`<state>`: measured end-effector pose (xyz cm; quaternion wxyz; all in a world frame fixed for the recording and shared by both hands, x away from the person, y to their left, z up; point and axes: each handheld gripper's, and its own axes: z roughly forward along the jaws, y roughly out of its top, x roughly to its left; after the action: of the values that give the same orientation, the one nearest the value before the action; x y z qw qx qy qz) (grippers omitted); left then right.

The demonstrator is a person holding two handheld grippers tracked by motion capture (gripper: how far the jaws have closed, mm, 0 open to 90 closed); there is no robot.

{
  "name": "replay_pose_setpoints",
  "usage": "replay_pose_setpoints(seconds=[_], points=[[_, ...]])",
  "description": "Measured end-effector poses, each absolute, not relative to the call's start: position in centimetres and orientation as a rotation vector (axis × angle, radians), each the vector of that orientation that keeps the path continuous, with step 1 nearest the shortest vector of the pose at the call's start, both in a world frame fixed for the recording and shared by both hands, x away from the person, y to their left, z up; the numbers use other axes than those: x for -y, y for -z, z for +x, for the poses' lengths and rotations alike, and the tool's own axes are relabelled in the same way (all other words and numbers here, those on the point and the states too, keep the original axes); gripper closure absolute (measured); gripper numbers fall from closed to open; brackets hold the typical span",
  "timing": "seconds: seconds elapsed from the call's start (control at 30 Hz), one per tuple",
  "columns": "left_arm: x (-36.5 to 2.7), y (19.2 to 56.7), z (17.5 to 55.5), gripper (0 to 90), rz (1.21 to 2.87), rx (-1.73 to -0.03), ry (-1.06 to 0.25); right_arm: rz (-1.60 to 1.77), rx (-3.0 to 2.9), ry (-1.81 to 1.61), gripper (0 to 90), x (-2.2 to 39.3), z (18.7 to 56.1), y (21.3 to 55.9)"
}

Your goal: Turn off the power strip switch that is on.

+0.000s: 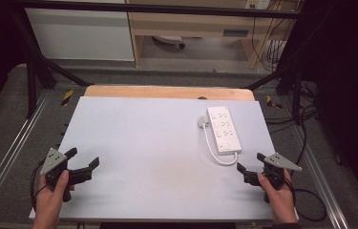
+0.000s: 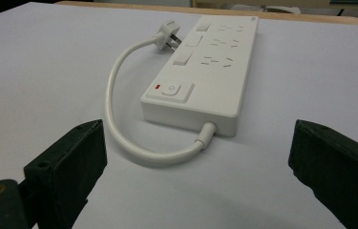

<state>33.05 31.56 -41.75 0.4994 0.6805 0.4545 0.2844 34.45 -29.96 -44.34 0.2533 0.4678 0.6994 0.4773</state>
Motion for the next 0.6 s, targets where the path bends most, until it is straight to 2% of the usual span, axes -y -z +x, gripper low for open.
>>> replay_pose_setpoints(seconds=[0.6], points=[[-32.0, 41.6, 32.0, 5.6, 1.609, -1.117, -0.678, 1.159, -1.857, -1.365, 6.3, 28.7, 34.3, 43.1]])
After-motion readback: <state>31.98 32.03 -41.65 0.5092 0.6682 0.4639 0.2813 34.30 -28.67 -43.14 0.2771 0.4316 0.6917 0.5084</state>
